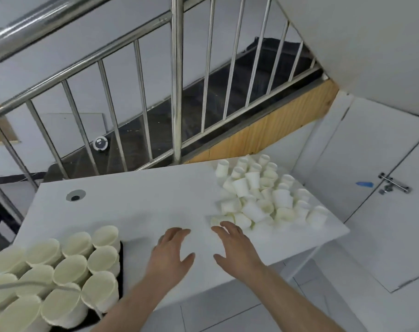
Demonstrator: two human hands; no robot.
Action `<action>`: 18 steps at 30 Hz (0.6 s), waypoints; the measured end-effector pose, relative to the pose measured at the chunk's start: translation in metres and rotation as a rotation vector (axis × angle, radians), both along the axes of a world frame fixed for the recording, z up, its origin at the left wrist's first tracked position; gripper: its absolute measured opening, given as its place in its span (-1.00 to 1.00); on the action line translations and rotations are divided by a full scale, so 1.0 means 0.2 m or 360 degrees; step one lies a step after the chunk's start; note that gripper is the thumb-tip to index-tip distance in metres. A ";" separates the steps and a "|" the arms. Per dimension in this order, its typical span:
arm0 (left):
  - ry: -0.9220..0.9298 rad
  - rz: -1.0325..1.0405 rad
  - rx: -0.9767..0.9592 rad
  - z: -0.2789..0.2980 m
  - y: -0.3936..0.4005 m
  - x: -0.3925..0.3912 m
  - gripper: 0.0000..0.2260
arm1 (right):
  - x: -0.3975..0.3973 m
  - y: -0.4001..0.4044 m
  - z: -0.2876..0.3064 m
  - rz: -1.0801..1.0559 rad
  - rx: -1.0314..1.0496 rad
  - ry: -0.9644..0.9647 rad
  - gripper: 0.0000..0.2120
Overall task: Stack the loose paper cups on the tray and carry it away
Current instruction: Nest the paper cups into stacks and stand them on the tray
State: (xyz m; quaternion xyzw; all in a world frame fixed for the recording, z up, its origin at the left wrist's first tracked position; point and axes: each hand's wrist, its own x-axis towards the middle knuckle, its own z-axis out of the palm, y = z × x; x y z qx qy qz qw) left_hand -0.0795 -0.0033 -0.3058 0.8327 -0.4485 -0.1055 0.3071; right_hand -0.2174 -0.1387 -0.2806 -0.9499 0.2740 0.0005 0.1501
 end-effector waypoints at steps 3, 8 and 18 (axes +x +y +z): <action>-0.0033 -0.0005 0.0015 0.01 -0.15 -0.03 -0.51 | -0.06 -0.15 0.01 -0.0041 -0.0016 0.0025 -0.37; -0.0002 0.0008 0.0018 0.00 -0.43 -0.01 -0.52 | -0.06 -0.41 -0.01 -0.0061 -0.0018 0.0042 -0.38; 0.0153 0.0119 0.0017 -0.11 -1.09 0.30 -0.52 | 0.27 -1.06 -0.11 -0.0059 0.0012 0.0172 -0.39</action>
